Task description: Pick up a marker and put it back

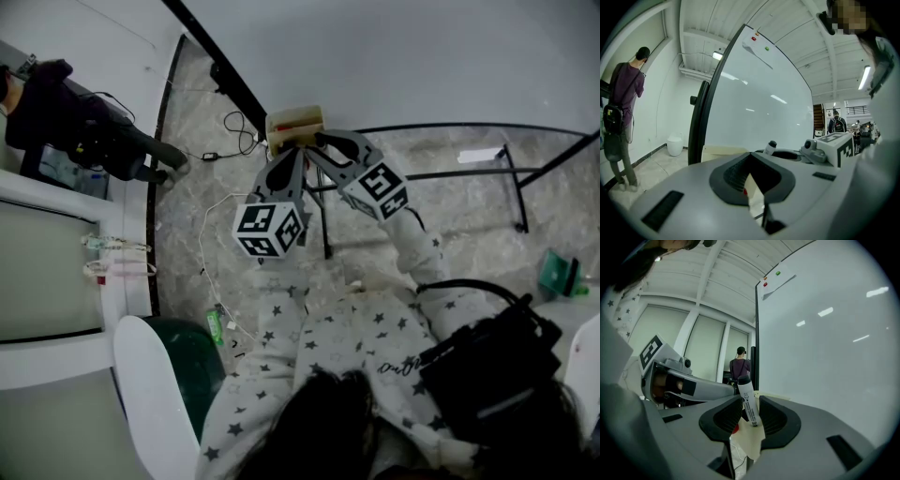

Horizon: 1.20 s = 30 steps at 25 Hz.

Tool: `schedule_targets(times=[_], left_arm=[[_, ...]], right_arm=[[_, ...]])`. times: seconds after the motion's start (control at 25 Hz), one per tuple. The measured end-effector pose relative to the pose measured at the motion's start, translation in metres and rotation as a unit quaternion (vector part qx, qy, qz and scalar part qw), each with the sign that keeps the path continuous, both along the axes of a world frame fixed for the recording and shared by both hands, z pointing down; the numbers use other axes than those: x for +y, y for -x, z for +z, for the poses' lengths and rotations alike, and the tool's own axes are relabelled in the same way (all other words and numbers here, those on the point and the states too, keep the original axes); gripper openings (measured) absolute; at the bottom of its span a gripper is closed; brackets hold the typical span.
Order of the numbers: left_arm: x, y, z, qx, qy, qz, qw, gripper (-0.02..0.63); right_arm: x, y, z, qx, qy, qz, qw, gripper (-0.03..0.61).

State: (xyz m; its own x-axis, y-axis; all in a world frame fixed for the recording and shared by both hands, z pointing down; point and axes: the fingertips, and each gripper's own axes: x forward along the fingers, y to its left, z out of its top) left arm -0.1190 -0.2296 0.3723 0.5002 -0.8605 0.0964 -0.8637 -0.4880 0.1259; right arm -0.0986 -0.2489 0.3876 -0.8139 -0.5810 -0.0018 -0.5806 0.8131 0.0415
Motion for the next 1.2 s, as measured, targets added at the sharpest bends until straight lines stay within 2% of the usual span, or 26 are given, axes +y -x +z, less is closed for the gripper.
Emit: schedule_targets(times=[0.56,1.2], left_arm=[[-0.002,-0.002,0.011,-0.001,0.011,0.000,0.9999,0.002],[-0.001,-0.004,0.018,0.002,0.017,0.001,0.9998,0.002]], right_arm=[[-0.004,0.003,-0.001,0.017,-0.009,0.003,1.000,0.091],[-0.002,0.002,-0.005,0.013,-0.002,-0.004,1.000,0.084]])
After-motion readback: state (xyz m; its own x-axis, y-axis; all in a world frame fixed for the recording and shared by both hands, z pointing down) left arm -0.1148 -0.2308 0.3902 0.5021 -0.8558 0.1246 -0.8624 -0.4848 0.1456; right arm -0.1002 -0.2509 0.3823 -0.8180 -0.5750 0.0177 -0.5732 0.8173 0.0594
